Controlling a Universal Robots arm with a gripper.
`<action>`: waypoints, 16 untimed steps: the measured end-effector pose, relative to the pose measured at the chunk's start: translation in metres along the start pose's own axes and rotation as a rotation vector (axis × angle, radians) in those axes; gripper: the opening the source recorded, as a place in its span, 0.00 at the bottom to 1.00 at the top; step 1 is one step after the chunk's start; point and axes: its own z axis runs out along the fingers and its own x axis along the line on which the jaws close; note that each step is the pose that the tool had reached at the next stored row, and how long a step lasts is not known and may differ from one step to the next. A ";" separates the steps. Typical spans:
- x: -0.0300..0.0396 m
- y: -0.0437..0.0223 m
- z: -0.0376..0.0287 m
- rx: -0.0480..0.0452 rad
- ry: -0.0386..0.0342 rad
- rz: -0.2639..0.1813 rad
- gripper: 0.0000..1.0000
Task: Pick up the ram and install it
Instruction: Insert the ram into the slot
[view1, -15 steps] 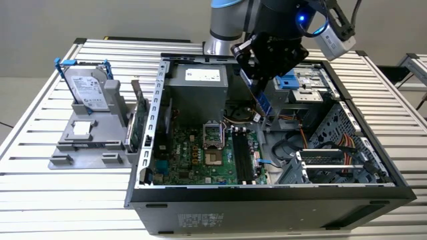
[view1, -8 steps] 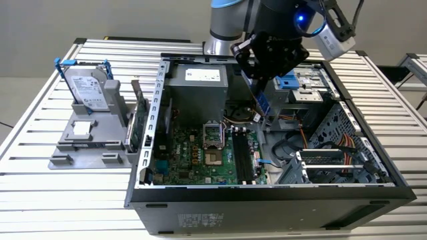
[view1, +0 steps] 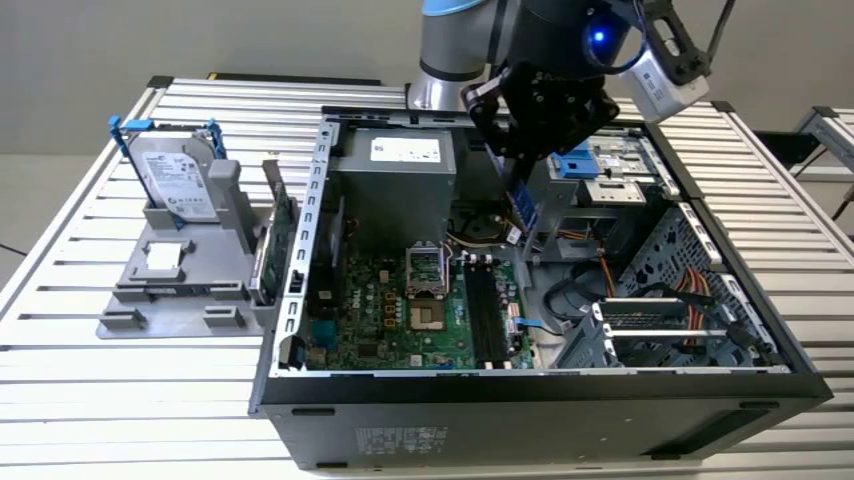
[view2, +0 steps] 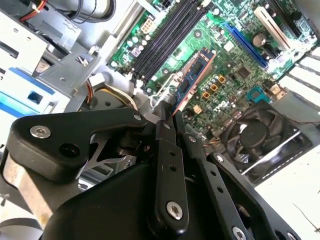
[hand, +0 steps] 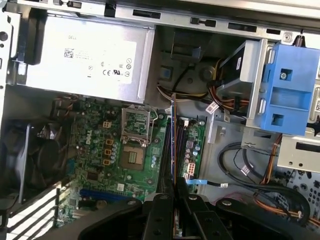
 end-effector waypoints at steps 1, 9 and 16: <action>0.0000 0.0000 0.0000 -0.0003 0.0000 0.006 0.00; 0.0000 0.0000 0.0000 -0.0027 -0.0004 0.057 0.00; 0.0000 0.0000 0.0000 -0.0047 -0.0008 0.100 0.00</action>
